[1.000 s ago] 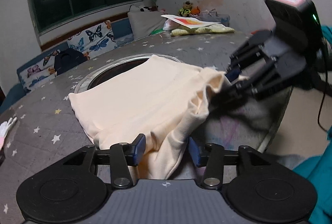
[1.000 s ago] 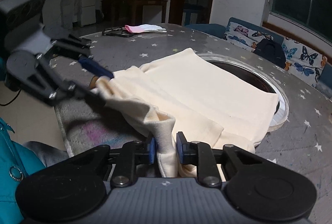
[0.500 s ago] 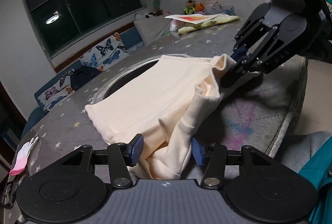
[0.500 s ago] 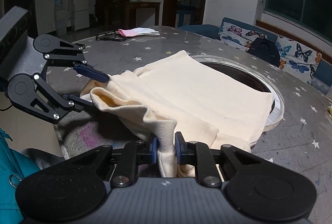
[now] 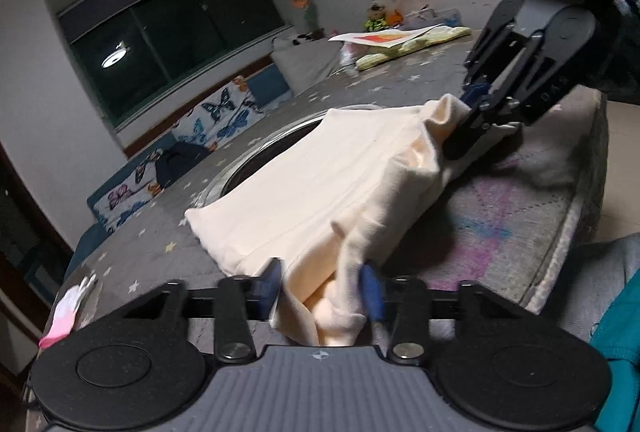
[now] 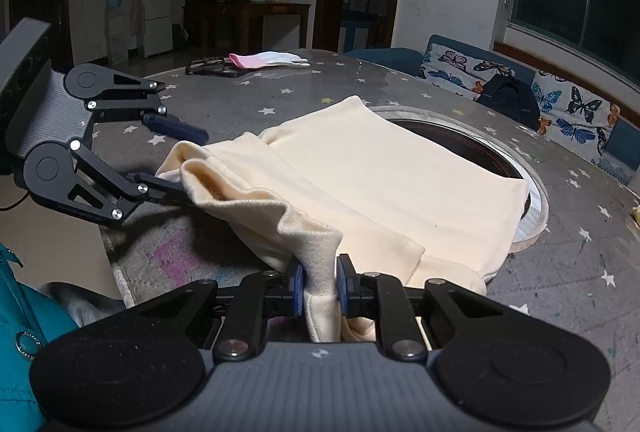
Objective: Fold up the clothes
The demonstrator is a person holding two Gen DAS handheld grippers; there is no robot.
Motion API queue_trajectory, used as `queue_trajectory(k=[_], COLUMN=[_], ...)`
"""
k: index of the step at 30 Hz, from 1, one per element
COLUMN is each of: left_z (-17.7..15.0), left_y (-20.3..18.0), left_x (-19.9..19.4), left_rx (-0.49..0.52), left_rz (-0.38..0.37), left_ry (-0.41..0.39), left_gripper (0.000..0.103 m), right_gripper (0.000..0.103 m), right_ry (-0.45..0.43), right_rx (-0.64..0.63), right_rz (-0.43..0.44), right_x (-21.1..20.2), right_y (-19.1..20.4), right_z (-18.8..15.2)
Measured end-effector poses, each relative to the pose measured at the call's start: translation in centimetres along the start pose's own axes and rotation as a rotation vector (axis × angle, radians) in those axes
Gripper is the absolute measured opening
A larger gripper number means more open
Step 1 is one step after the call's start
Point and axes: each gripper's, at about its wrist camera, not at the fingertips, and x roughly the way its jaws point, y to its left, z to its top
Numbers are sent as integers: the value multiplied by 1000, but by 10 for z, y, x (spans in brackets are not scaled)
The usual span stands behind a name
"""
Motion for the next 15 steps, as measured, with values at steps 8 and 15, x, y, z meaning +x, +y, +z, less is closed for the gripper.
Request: queue_trajectory(k=[8, 15], left_z=[4, 12], left_y=[12, 22], left_x=[-14, -63], left_rx=[-88, -164], left_rz=[-84, -164], left_ry=[-5, -20], left_gripper=[7, 7], right_gripper=[10, 10], right_ry=[-35, -34], right_rx=[3, -31], right_rz=[1, 44], right_x=[-12, -54], right_y=[7, 27], right_z=[1, 6])
